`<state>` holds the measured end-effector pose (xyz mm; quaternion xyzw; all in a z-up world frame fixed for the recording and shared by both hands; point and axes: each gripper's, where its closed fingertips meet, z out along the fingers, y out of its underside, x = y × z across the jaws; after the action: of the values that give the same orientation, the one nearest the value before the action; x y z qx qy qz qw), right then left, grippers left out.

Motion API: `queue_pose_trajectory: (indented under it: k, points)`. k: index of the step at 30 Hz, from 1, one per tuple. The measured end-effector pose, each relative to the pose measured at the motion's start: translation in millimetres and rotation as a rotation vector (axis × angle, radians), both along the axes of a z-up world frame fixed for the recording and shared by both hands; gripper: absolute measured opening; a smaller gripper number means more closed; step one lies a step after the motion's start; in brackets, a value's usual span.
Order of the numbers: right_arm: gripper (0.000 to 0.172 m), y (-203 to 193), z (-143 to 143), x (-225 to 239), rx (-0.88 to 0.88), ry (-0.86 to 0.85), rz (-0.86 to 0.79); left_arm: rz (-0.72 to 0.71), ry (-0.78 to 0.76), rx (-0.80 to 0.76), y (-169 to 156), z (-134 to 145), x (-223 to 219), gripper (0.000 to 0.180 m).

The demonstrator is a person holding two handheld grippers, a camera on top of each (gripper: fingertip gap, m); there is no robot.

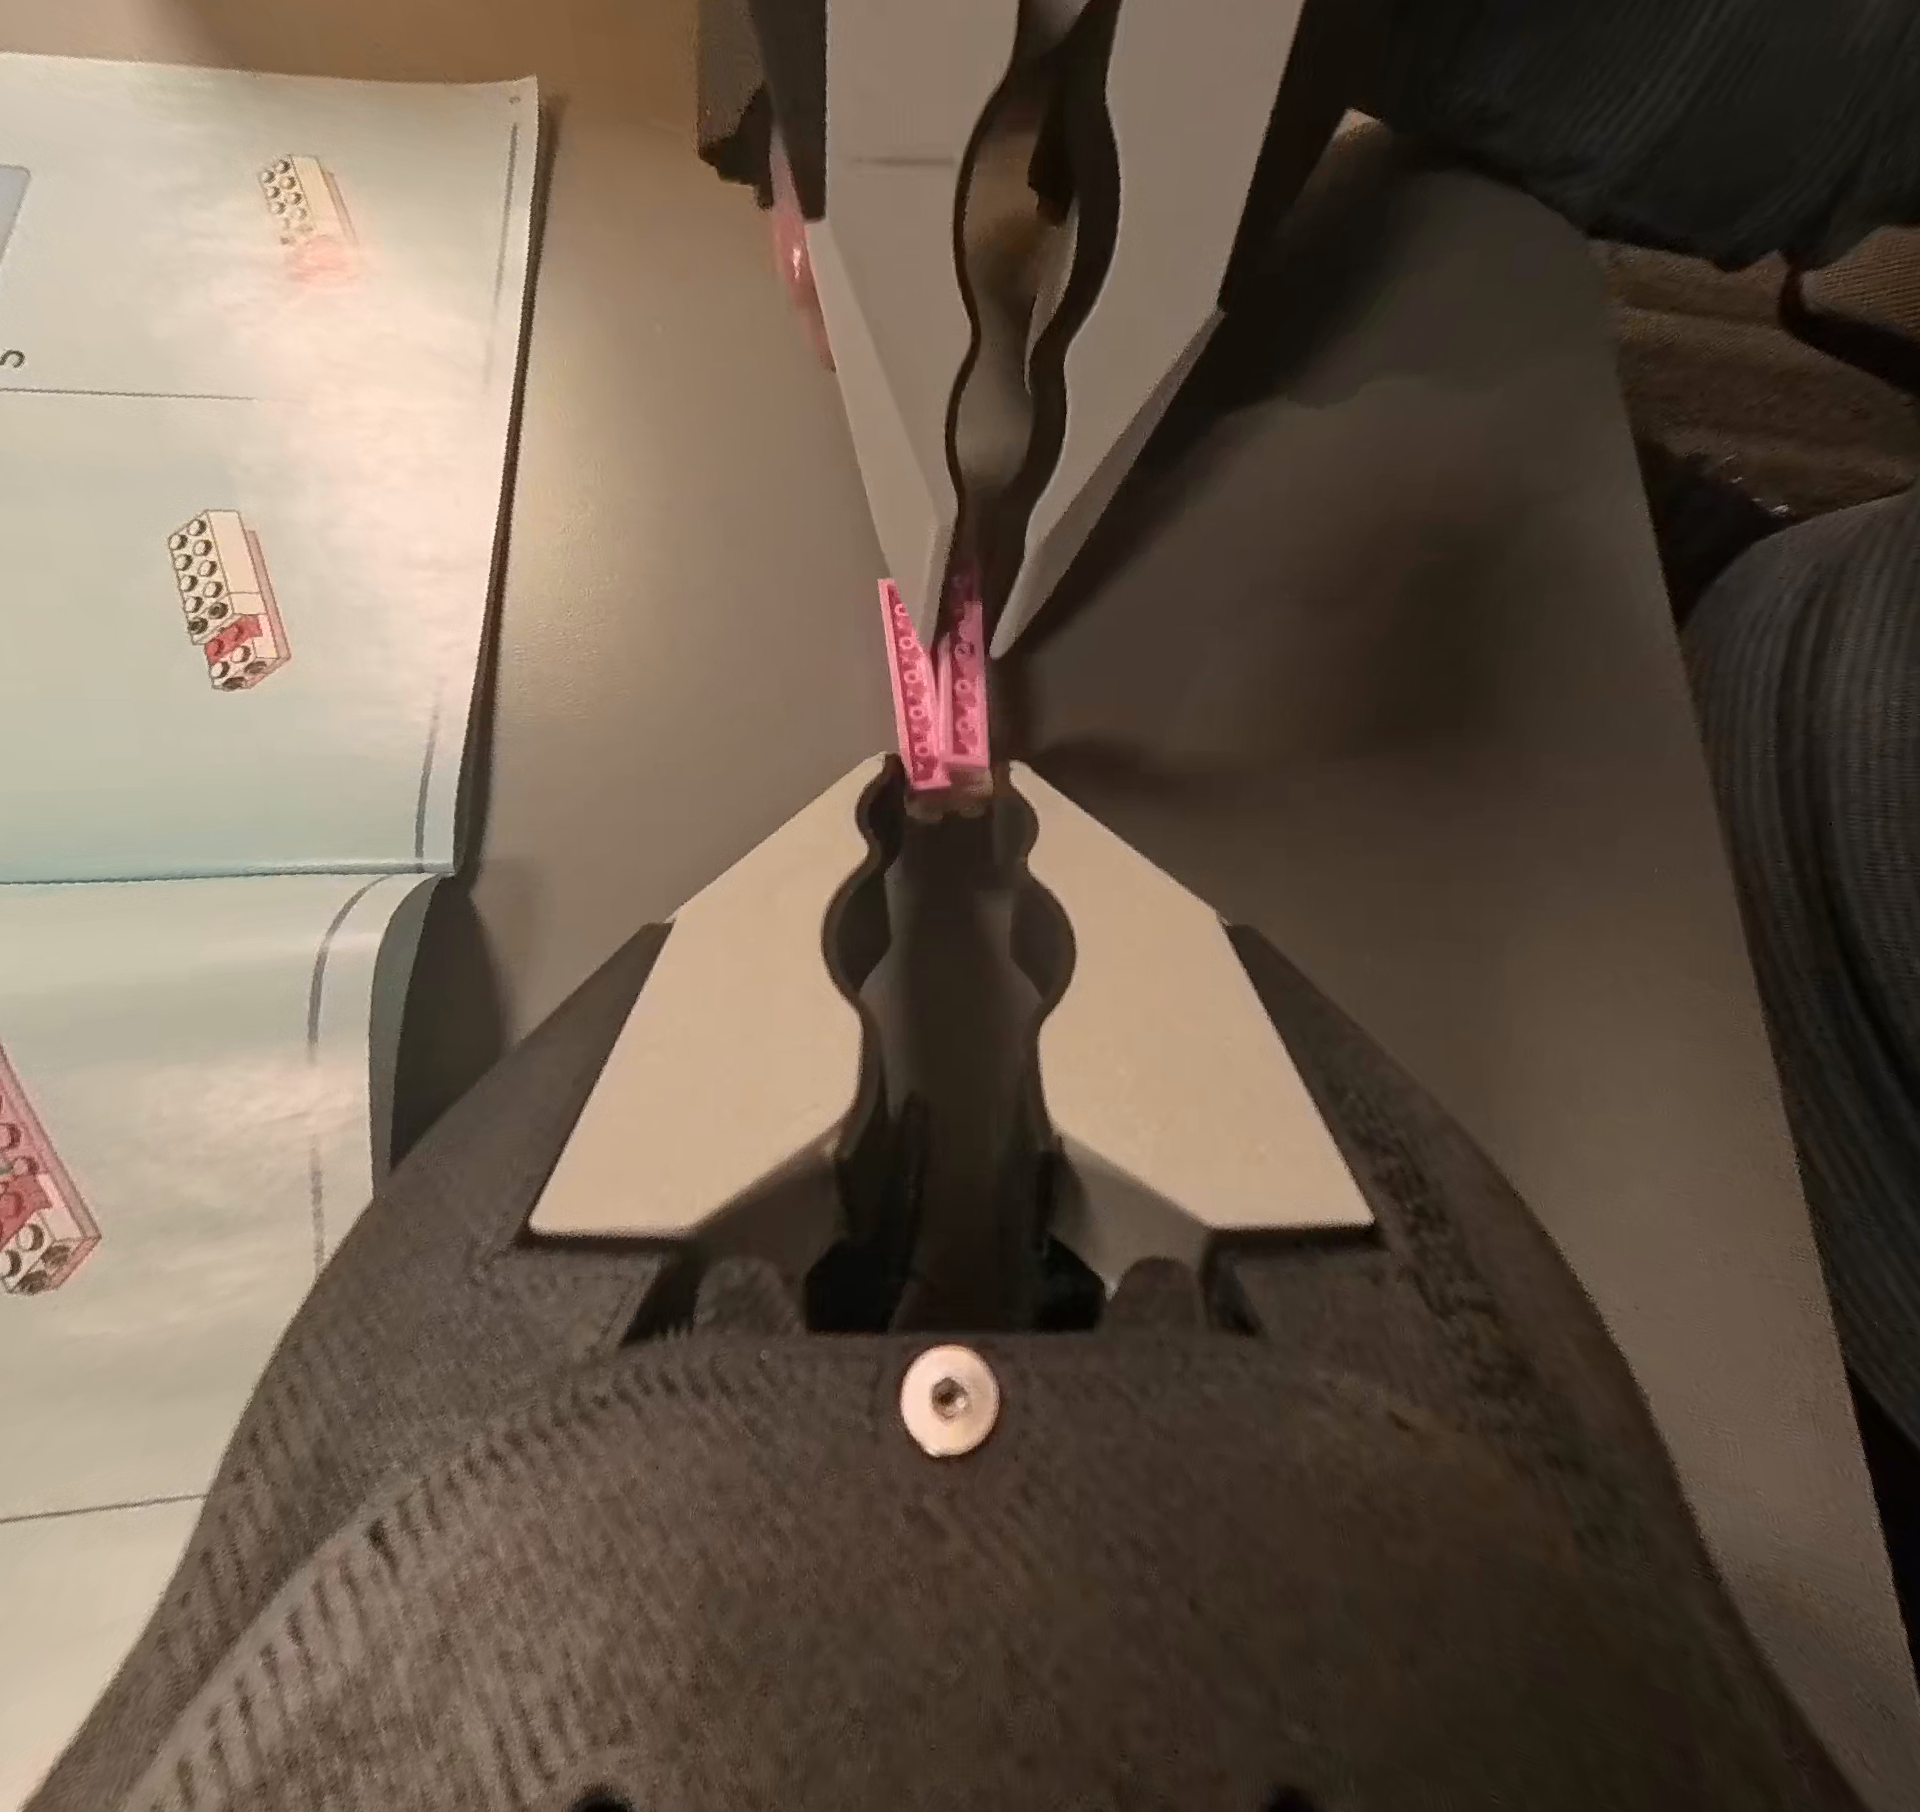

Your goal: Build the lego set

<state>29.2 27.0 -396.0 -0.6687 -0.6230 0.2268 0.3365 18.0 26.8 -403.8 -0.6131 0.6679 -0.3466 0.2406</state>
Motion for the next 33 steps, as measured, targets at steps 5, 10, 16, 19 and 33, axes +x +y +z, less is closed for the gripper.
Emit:
queue_pose_trajectory:
  k: [5,10,16,19,33]
  points:
    - [0.005,-1,1,-3,0.028,-0.005,0.007,0.0,-0.003,-0.004,-1,1,1,0.016]
    - [0.006,0,0,-2,0.041,-0.013,0.007,0.001,-0.003,-0.01,-1,1,1,0.016]
    - [0.007,1,2,-1,0.053,-0.005,0.0,0.001,-0.027,-0.034,-1,5,1,0.016]
    - [0.008,2,3,-1,0.067,-0.002,-0.002,0.006,-0.032,-0.048,-1,6,1,0.016]
    - [0.042,26,45,-24,0.884,0.013,0.027,0.201,-0.107,-0.197,30,20,-2,0.016]
